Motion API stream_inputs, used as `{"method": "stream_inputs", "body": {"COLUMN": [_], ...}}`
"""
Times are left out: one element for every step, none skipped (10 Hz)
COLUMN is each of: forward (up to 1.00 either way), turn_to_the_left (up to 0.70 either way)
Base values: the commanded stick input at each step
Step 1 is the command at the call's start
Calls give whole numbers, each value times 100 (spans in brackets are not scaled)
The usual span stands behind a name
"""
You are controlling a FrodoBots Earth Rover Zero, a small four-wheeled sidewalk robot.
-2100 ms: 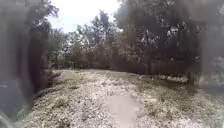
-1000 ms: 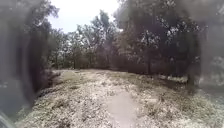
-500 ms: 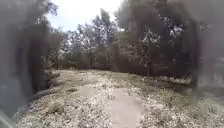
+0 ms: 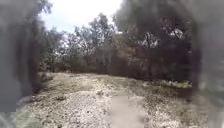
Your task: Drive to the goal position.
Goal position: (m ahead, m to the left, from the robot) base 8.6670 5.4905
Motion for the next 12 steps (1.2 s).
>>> {"method": "stream_inputs", "body": {"forward": [85,85,85,85,85,85,85,85,85,85,85,85], "turn_to_the_left": [0,0,2,7,34,34,34,34,0,0,2,34]}}
